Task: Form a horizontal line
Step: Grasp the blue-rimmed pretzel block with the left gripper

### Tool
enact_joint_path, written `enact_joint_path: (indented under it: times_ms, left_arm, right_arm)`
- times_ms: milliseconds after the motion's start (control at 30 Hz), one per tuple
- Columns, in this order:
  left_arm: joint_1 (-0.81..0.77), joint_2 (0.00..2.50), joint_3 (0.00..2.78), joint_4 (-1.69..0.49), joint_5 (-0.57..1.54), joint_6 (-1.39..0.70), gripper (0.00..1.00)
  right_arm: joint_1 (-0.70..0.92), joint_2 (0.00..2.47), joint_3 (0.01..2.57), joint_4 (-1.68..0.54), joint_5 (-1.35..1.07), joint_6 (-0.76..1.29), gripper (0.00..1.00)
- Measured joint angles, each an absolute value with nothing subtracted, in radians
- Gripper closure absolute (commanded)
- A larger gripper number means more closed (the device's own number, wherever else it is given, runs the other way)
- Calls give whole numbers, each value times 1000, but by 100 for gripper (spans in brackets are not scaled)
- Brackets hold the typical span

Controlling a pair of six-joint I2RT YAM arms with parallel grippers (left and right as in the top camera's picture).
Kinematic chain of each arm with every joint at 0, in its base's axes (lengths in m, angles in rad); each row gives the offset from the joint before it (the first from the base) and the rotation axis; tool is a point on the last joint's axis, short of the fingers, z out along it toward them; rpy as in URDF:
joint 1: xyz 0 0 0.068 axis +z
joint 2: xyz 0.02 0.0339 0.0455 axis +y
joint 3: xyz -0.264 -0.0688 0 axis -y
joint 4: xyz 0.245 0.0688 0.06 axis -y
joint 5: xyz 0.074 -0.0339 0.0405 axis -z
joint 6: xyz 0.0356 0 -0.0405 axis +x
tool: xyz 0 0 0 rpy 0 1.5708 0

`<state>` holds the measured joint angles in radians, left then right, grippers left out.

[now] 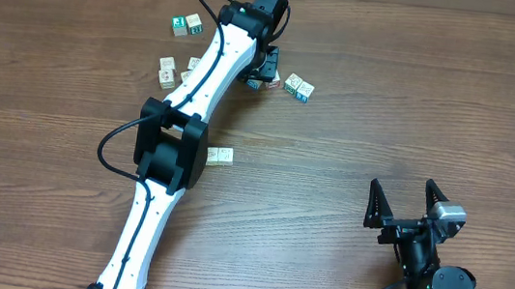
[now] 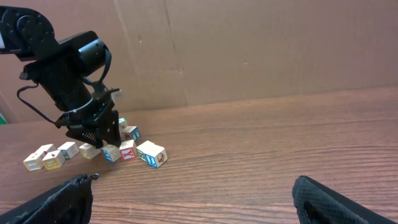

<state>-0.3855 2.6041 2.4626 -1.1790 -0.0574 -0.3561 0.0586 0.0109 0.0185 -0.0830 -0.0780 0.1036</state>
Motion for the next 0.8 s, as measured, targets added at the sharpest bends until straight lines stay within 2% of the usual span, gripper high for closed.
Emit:
enact_joint_path:
  times_ms: [67,300,600,800]
  left_arm:
    - [-385,2608,2463,-1179,-65,-355,63]
    - [-385,2626,2463,-1198,-162,-355,63]
    - [-385,2630,2479,-1219,-261,-360,52]
    - [-385,2642,2622,-1258,-255,-395,48]
  right_arm:
    - [59,11,19,-82,-78,104,0]
    - [59,11,19,-83,-78,104,0]
    - [59,11,19,-83,-78,104,0]
    - [59,11,19,-83,-78,104,0]
